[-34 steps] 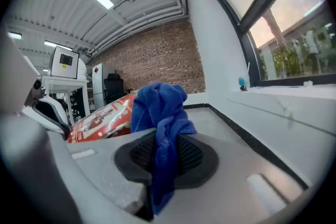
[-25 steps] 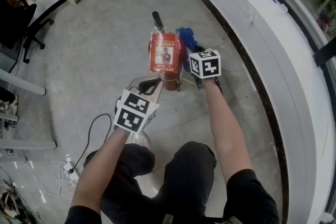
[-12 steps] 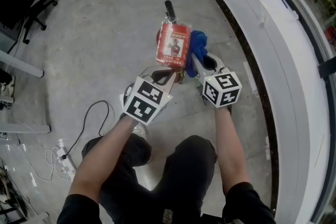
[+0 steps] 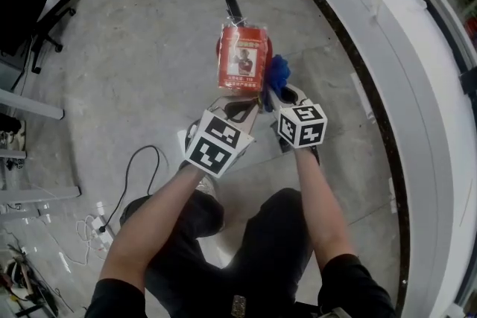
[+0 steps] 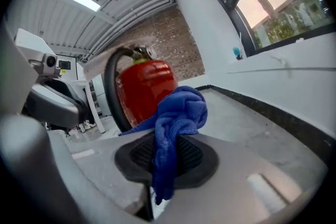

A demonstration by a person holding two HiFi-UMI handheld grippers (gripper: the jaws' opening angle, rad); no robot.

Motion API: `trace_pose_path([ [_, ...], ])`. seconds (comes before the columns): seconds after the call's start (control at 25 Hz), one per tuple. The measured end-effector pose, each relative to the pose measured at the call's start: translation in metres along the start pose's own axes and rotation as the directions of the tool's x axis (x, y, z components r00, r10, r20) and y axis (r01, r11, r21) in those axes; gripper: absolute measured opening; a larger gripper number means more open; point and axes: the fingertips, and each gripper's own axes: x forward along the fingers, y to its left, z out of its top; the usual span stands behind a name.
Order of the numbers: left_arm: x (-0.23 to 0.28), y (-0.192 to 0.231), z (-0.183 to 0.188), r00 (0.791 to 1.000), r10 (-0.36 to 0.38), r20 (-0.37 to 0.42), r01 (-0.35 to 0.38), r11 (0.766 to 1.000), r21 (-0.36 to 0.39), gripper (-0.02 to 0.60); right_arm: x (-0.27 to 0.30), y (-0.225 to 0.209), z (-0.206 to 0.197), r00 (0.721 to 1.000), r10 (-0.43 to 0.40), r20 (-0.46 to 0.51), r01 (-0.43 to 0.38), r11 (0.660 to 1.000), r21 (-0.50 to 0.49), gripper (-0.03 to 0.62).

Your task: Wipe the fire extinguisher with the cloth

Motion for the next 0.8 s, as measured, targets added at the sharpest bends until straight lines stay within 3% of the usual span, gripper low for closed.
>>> trace_pose_path([
  [0.28,0.032,-0.011,-0.021,0.998,-0.062,-0.032,0.062,0.998,0.008,0.005,0.032,-0.040,-0.051,0.992,-0.065,-0.108,0.071,0.996,0.055,0.052],
  [0.44,0.046,-0.013,-0.039,0.994,-0.092,-0.059,0.093,0.995,0.019,0.005,0.036,-0.046,-0.063,0.994,-0.077,-0.074,0.082,0.994,0.076,0.051],
  [0.6,0.051,-0.001,-0.053,0.992,-0.085,-0.091,0.081,0.996,-0.042,0.005,0.040,-0.055,-0.067,0.994,-0.061,-0.088,0.070,0.993,0.099,0.051],
  [0.8,0.044,-0.001,-0.055,0.993,-0.068,-0.094,0.064,0.997,-0.047,0.005,0.040,-0.067,-0.077,0.980,-0.089,-0.179,0.104,0.992,0.076,0.051],
])
